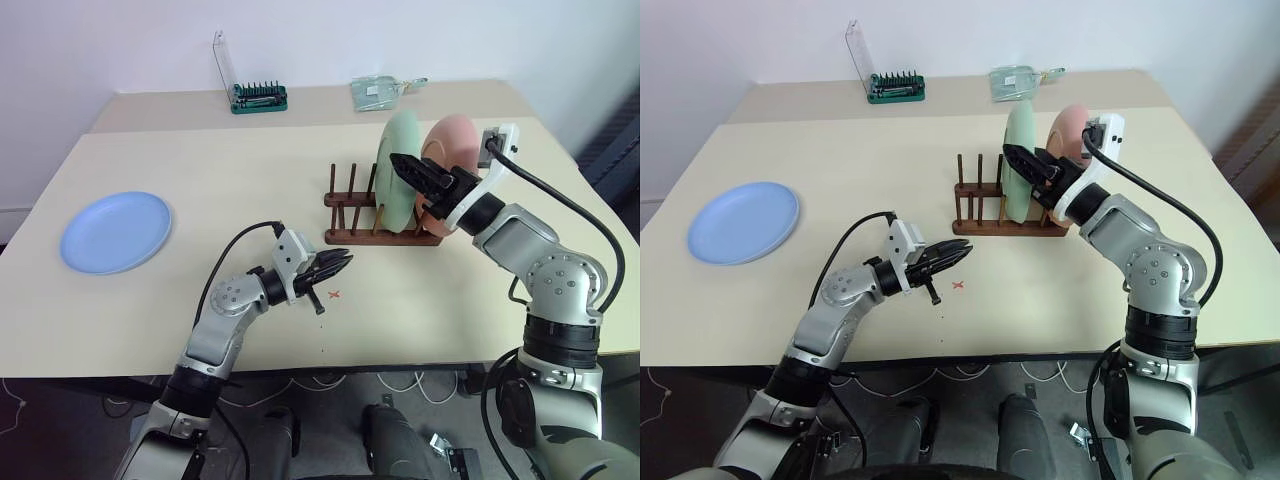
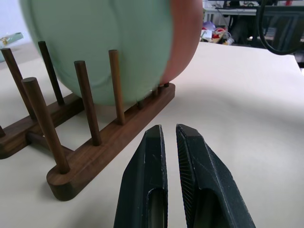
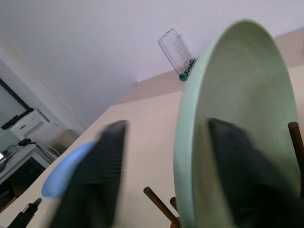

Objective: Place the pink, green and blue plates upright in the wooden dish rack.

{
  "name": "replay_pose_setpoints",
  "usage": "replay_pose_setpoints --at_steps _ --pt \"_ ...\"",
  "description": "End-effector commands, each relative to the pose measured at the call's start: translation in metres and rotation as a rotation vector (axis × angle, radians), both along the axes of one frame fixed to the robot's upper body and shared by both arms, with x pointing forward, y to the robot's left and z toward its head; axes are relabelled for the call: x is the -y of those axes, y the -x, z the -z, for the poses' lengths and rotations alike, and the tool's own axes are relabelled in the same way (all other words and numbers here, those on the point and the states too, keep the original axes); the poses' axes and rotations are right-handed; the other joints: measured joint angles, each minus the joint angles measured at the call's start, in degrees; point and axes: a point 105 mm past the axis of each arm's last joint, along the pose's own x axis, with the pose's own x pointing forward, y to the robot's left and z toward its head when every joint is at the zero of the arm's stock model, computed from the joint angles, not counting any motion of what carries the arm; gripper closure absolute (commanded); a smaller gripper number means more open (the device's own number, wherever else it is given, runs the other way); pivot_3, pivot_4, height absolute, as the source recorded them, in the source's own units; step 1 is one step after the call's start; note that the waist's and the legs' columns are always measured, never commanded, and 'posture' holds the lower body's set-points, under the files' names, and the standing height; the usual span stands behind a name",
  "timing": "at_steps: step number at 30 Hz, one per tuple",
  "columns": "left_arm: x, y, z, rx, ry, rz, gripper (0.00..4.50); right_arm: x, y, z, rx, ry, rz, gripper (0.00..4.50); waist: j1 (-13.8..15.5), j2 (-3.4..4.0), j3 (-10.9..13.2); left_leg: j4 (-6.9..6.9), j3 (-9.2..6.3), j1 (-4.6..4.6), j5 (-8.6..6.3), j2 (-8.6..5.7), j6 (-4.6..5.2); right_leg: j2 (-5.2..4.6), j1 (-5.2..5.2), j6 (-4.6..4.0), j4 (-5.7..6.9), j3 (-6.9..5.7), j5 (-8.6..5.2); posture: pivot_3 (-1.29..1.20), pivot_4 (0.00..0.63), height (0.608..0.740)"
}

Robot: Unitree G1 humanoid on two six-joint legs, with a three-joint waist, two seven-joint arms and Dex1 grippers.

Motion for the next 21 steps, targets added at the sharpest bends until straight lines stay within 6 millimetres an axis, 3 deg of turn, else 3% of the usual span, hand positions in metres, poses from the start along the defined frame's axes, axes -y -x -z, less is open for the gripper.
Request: replay_pose_setpoints --at_steps 1,5,12,16,21 --pt "0.001 0.003 -0.008 0.023 0.023 0.01 4.09 -0.006 0.009 -0.027 0.112 0.025 -0.013 0.6 -0.02 0.0 0.0 0.0 0.0 0.0 0.0 0.0 0.0 0.0 0.0 0.0 0.0 0.0 0.0 0.0 0.15 0.74" --pt "0.002 0.003 -0.008 0.027 0.023 0.011 4.09 -0.007 0.014 -0.037 0.175 0.116 -0.003 0.6 0.01 0.0 0.0 0.0 0.0 0.0 0.0 0.0 0.0 0.0 0.0 0.0 0.0 0.0 0.0 0.0 0.15 0.74" --pt "0.001 0.0 -0.012 0.045 0.042 -0.009 4.09 -0.012 0.024 -0.053 0.362 0.432 0.06 0.6 -0.01 0.0 0.0 0.0 0.01 -0.01 0.0 0.0 0.0 0.0 -0.01 0.01 -0.01 -0.01 -0.01 0.0 0.15 0.74" --pt "-0.014 -0.027 -0.022 0.127 0.036 -0.203 4.09 -0.005 0.019 -0.061 0.541 0.748 0.186 0.6 0.13 -0.01 0.01 0.01 0.03 -0.02 0.0 -0.01 0.0 0.0 0.0 0.02 -0.03 0.0 -0.01 0.0 0.15 0.74" --pt "-0.019 -0.031 -0.029 0.123 0.083 -0.212 4.09 -0.013 0.017 -0.06 0.573 0.781 0.146 0.6 -0.03 -0.04 0.02 -0.01 0.03 -0.02 0.0 0.01 0.0 0.0 0.0 0.04 -0.07 0.0 -0.02 0.0 0.15 0.74"
